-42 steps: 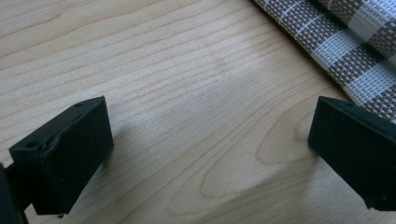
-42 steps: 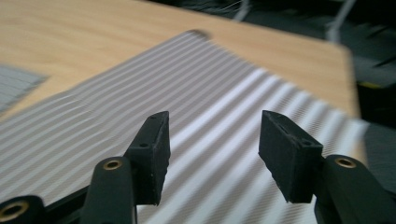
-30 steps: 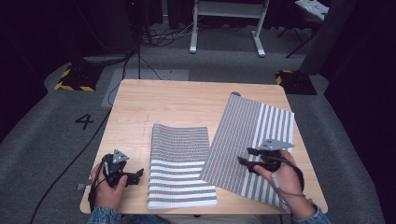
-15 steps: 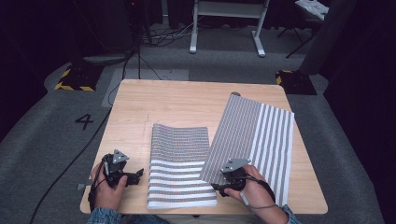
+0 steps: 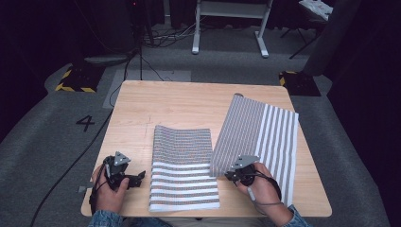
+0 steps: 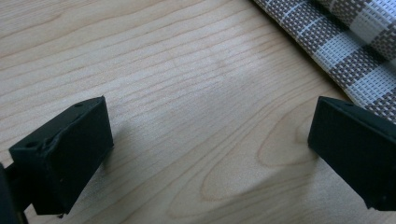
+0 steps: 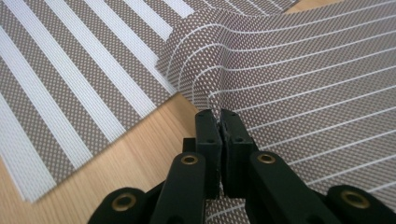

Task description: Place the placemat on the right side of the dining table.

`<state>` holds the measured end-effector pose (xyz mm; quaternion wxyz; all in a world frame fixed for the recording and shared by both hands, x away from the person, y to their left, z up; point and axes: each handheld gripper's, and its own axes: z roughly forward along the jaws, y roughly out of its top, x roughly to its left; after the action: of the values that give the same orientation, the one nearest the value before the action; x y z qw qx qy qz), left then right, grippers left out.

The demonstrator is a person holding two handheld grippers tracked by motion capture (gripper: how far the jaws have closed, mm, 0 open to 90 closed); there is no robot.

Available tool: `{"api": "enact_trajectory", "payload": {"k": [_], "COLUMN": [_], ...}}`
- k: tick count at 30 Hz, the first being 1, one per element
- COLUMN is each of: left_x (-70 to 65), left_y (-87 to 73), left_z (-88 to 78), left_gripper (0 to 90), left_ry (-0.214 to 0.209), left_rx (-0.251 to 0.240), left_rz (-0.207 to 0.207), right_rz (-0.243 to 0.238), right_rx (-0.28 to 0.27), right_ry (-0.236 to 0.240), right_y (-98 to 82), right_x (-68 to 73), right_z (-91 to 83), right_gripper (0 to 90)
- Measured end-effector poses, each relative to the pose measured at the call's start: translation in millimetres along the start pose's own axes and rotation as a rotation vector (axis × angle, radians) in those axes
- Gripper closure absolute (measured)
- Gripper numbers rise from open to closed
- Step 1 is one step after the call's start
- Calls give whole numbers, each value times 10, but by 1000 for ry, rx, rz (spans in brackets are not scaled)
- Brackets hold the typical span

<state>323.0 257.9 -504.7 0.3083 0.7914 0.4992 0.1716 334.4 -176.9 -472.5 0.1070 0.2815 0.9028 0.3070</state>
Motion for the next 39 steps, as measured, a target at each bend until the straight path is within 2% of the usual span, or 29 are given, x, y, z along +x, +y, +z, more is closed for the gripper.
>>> {"api": "enact_trajectory", "payload": {"k": [5, 7, 9, 13, 21, 24, 28, 30, 33, 34, 36, 37, 39], "left_x": [0, 0, -1, 1, -4, -3, -3, -2, -3, -2, -3, -3, -3], "left_y": [0, 0, 0, 3, 17, 18, 18, 19, 18, 18, 18, 18, 18], "left_z": [0, 0, 1, 2, 9, 11, 11, 10, 11, 11, 11, 11, 11], "left_gripper": [1, 1, 1, 1, 1, 1, 1, 1, 1, 1, 1, 1, 1], "left_ry": [-1, 0, 0, 1, 0, 1, 1, 4, 1, 2, 1, 1, 1], "left_rx": [0, 0, -1, 1, 4, 4, 5, 6, 4, 4, 4, 4, 4], "left_rz": [0, 0, -1, 2, -6, -2, -1, 0, -1, -1, -2, -2, -1], "right_rz": [-16, -27, -43, -19, 41, 62, 100, 106, 155, 189, 244, 243, 229], "right_rx": [-37, -36, -19, 21, 62, 57, 44, 54, 53, 45, -37, -67, -109], "right_ry": [8, 12, 17, 4, -29, -45, -11, 11, 52, 81, 122, 120, 87], "right_y": [-1, -25, -83, -281, -619, -692, -800, -852, -885, -884, -867, -851, -807], "right_x": [-20, -15, -7, -20, -150, -181, -176, -158, -119, -95, -49, -31, -2], "right_z": [-279, -413, -531, -696, -781, -788, -755, -723, -713, -717, -735, -747, -757], "right_gripper": [876, 873, 872, 871, 871, 867, 842, 803, 620, 558, 457, 447, 454]}}
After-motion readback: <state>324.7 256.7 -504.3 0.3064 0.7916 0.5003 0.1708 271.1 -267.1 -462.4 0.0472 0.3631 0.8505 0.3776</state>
